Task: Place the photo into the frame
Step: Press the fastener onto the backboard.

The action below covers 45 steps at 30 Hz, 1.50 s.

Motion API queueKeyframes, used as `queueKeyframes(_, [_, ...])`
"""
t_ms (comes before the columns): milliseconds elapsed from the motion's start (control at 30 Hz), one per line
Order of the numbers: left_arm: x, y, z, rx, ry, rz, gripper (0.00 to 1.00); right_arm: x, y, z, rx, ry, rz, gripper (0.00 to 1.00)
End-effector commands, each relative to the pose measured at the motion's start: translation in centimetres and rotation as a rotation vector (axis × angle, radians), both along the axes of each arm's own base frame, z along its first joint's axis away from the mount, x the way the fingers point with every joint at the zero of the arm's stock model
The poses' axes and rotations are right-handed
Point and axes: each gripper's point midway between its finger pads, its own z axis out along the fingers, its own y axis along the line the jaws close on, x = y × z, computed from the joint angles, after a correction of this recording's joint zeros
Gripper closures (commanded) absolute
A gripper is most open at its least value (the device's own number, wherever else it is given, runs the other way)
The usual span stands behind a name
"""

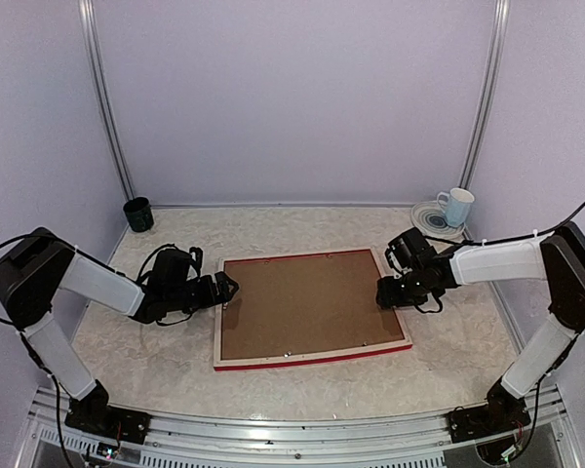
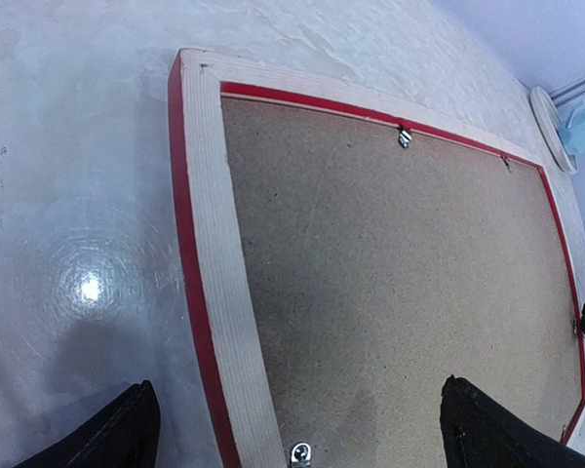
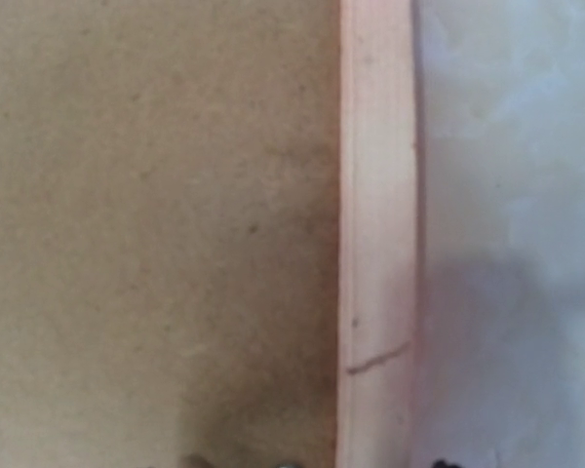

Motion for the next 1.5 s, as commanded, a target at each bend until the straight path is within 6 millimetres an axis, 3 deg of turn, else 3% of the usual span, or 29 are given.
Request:
queueKeyframes(0, [-1.8, 0.6, -3.3, 0.031, 0.108, -0.019, 0.01, 1.1, -0.2, 0.3, -0.012, -0.025, -0.022, 0.42])
queueKeyframes(200, [-1.7, 0.7, -3.6, 0.035, 0.115, -0.016, 0.01, 1.1, -0.4, -0.4, -0.021, -0.017, -0.026, 0.5])
queueKeyframes(1467, [-1.8, 1.0, -4.9, 0.006, 0.16, -0.013, 0.01, -0.6, -1.0, -2.7, -0.032, 0.041, 0.007, 0.68])
